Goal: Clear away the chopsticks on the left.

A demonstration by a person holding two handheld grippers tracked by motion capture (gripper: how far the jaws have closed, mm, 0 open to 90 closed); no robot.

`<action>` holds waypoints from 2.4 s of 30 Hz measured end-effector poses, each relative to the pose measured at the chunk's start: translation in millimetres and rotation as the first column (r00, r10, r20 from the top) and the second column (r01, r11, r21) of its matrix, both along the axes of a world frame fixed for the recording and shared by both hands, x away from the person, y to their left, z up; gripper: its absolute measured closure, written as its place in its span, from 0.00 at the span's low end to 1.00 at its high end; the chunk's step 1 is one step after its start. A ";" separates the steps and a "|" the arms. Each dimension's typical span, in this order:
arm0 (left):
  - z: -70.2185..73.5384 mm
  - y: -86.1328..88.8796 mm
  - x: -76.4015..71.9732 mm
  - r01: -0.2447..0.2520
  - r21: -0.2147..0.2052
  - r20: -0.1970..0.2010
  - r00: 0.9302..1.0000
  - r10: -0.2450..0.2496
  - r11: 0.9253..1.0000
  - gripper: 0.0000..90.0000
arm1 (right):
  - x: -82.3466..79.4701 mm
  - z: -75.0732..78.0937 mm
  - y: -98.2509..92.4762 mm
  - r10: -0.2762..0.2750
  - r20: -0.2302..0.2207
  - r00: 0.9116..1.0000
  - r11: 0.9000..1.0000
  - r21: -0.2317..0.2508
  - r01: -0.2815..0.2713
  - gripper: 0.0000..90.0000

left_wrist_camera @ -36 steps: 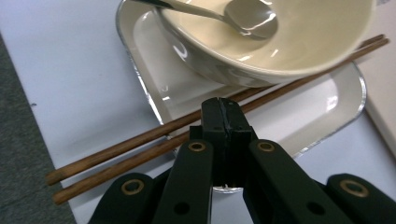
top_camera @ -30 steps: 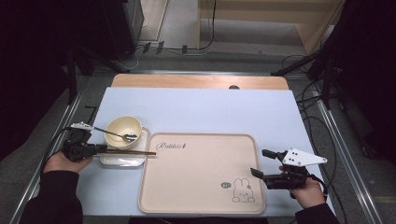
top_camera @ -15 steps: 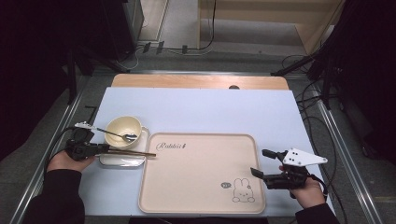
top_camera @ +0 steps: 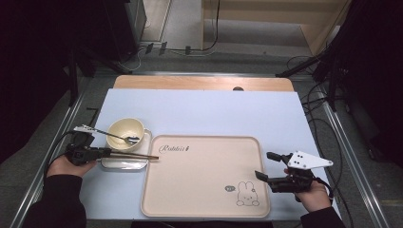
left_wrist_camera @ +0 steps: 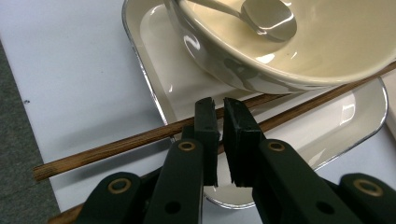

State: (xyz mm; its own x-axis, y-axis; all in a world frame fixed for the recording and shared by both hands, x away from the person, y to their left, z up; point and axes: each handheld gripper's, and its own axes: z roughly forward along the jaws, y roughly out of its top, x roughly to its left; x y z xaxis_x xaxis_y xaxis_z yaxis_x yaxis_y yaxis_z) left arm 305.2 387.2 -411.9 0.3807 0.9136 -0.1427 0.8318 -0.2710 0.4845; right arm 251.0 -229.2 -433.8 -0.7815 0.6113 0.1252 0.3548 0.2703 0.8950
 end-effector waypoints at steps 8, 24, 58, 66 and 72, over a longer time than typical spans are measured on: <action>14.2 2.1 -6.9 0.060 0.003 0.040 0.997 -0.060 0.998 0.67 | 0.0 -0.3 0.3 0.003 -0.001 1.000 1.000 -0.005 -0.003 0.23; 24.8 0.6 -16.1 0.332 0.044 0.015 0.943 -0.333 0.942 0.34 | -0.6 -0.6 1.0 0.004 0.001 1.000 1.000 -0.015 -0.004 0.23; -5.4 -12.2 5.0 0.497 0.175 -0.052 0.867 -0.496 0.850 0.75 | -1.4 -0.5 0.6 0.014 0.003 1.000 1.000 -0.018 -0.014 0.23; -7.2 -13.6 4.7 0.524 0.181 -0.052 0.850 -0.524 0.833 0.79 | -1.3 -0.4 0.5 0.012 0.003 1.000 1.000 -0.017 -0.012 0.23; -8.5 -15.6 4.8 0.561 0.147 -0.074 0.828 -0.556 0.815 0.87 | -1.2 -0.3 0.2 0.008 0.003 1.000 1.000 -0.015 -0.008 0.23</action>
State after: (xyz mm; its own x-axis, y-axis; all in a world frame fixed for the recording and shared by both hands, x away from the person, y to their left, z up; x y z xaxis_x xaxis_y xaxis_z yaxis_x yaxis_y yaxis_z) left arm 310.1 371.6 -420.4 0.8306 0.5558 -0.0349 0.5260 -0.7624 0.3769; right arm 249.8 -229.0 -434.1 -0.7866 0.6069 0.1135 0.3497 0.2865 0.8920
